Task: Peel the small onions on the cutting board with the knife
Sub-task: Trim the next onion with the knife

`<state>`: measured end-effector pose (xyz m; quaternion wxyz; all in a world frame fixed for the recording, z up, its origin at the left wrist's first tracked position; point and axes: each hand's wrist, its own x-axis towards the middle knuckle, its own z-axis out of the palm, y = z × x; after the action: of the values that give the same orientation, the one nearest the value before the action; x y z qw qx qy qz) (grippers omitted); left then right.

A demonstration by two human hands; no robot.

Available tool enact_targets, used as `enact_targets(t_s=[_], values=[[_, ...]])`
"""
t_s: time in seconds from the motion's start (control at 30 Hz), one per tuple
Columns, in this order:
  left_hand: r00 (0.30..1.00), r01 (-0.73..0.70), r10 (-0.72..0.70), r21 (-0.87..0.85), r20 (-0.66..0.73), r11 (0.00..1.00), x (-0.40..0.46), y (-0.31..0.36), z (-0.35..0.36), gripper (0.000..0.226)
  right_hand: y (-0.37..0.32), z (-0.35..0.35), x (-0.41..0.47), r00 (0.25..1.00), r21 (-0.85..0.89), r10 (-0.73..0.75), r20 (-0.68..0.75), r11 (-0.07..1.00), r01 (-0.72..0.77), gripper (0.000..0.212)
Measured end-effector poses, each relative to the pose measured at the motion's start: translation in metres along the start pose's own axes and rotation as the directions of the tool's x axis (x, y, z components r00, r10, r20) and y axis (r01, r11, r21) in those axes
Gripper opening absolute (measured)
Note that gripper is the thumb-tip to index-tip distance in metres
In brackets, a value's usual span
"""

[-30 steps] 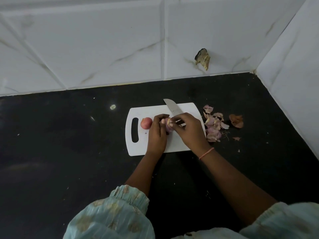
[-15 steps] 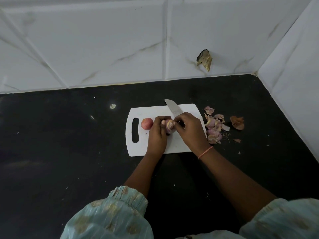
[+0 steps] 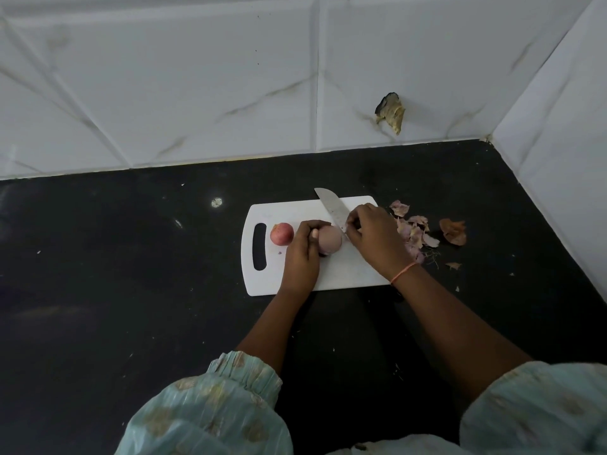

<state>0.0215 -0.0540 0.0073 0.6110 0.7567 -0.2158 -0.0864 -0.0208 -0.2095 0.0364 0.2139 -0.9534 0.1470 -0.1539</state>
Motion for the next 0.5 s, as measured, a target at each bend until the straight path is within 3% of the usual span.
enact_targets(t_s=[0.13,0.2,0.3,0.33,0.4,0.5], values=[[1.0,0.022,-0.022,-0.024,-0.009,0.999,0.002,-0.001,-0.001,0.024,0.006,-0.011,-0.011,0.971,0.284,0.135,-0.199,0.956,-0.075,0.017],[0.999,0.028,-0.029,-0.027,-0.026,0.999,0.002,-0.001,0.0,0.022,0.001,-0.013,-0.016,0.986,0.372,0.09,-0.142,0.928,-0.031,0.02],[0.997,0.066,-0.069,-0.067,-0.046,0.996,0.003,0.001,0.001,0.014,-0.01,-0.01,-0.026,0.99,0.554,-0.016,0.137,0.83,-0.063,0.033],[0.995,0.079,-0.083,-0.085,-0.047,0.993,0.003,0.002,0.001,0.014,-0.012,-0.006,-0.027,0.984,0.558,-0.059,0.171,0.829,-0.047,0.041],[0.995,0.09,-0.095,-0.095,-0.045,0.991,0.002,0.002,0.0,0.019,-0.014,0.002,-0.03,0.99,0.552,-0.046,0.136,0.833,-0.037,0.043],[0.996,0.09,-0.091,-0.112,-0.002,0.99,0.001,0.001,-0.004,0.026,-0.018,0.007,-0.026,0.991,0.56,0.124,0.042,0.819,-0.126,0.03]])
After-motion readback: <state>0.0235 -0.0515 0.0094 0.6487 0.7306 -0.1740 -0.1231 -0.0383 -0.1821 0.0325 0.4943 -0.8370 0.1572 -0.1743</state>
